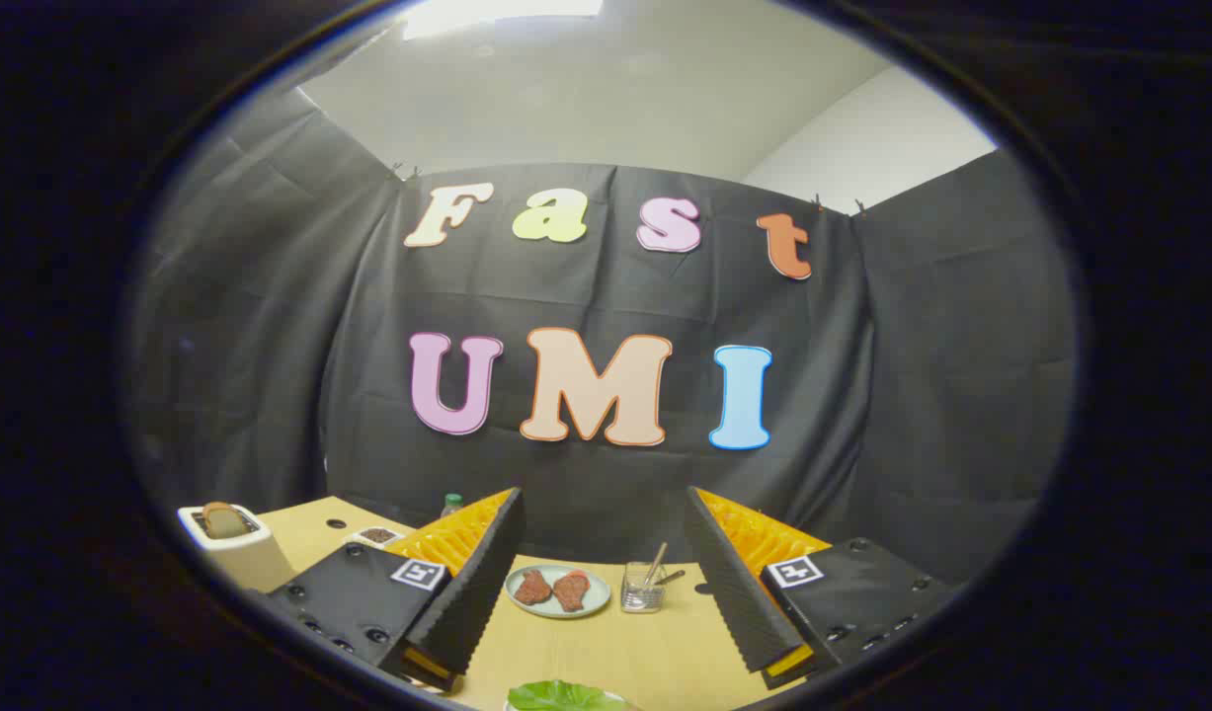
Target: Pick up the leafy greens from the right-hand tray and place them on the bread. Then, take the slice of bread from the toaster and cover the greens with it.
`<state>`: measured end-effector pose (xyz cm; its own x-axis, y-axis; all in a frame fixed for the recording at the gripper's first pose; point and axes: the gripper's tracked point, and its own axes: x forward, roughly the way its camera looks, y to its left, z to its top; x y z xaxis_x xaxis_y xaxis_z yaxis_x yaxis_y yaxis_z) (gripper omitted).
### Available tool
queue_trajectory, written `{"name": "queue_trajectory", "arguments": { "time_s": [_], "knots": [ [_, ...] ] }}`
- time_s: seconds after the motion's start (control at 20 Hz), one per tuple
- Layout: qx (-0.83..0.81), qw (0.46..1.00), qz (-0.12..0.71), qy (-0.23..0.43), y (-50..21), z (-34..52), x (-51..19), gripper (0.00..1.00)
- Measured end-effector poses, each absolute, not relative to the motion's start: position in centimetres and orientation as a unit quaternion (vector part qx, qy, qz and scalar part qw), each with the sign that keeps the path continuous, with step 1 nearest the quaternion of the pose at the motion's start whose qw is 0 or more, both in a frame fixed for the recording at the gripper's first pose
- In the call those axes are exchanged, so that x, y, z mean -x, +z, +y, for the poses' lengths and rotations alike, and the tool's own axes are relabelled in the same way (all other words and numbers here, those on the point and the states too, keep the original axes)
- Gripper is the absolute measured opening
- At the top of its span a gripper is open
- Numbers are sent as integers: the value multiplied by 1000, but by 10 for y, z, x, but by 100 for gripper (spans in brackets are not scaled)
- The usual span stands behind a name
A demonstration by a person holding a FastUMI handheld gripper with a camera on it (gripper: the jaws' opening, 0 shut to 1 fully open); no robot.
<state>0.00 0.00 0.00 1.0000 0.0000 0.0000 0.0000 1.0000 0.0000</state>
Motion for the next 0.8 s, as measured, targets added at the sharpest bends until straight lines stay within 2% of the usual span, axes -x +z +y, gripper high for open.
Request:
{"name": "queue_trajectory", "arguments": {
  "time_s": [0.8],
  "knots": [
    [10,999,12,39,-25,6,2,100]
  ]
}}
